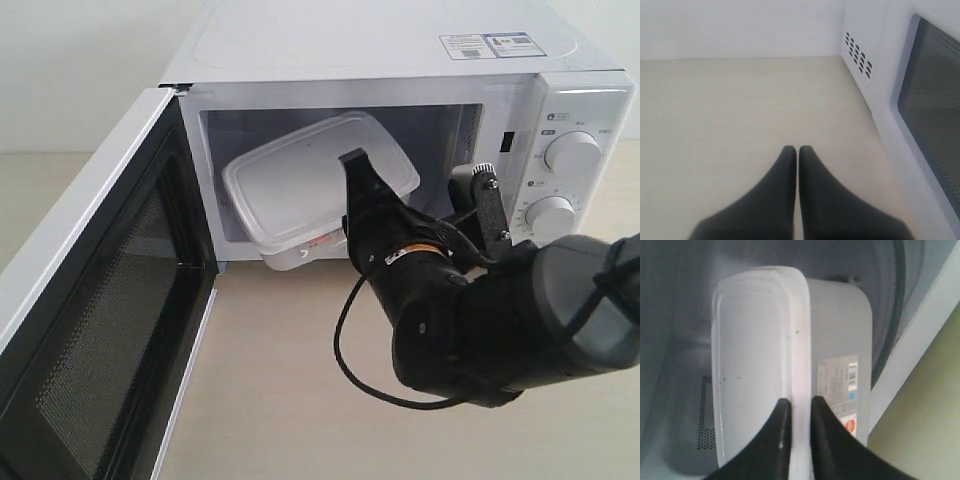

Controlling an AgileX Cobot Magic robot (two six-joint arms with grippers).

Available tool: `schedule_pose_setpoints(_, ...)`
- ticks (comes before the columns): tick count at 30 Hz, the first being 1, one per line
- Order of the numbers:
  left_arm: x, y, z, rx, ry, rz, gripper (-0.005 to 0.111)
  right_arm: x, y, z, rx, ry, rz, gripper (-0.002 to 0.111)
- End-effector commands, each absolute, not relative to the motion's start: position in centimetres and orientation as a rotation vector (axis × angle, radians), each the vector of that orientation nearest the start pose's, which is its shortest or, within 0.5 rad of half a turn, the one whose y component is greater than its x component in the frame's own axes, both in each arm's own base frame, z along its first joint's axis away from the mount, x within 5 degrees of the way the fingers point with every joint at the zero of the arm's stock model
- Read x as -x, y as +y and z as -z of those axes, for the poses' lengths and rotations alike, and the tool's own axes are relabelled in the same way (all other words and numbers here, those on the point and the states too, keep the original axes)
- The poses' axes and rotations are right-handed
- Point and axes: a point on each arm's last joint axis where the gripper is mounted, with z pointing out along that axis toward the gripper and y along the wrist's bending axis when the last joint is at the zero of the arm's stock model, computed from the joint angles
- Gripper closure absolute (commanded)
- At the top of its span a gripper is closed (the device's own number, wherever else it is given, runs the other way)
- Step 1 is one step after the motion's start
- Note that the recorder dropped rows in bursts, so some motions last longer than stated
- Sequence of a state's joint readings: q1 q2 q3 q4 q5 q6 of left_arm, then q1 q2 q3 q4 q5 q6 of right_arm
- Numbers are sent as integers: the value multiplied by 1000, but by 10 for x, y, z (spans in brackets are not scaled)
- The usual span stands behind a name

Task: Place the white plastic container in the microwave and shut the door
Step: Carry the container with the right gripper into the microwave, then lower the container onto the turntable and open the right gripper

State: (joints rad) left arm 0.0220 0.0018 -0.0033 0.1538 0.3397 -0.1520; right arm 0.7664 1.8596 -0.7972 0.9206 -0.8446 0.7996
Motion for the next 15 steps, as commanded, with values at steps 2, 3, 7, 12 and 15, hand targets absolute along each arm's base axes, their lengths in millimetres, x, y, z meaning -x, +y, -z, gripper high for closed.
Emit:
schedule_pose_setpoints(2, -53, 5, -183, 65, 1817, -43, 103, -298, 196, -163, -1135, 1572, -946, 108)
schedule_pose_setpoints(3, -53, 5, -183, 65, 1817, -43, 103, -300, 194, -163, -1142, 1564, -944, 108)
schedule_pose_setpoints(7, -53, 5, -183, 65, 1817, -43, 103, -306, 194, -164, -1144, 1550, -948, 108)
schedule_pose_setpoints(12, -53, 5, -183, 65, 1817, -43, 103, -313, 194, -169, -1146, 1531, -946, 108)
schedule_pose_setpoints(15, -53, 5, -183, 65, 1817, -43, 103, -319, 191, -172, -1163, 1515, -952, 108)
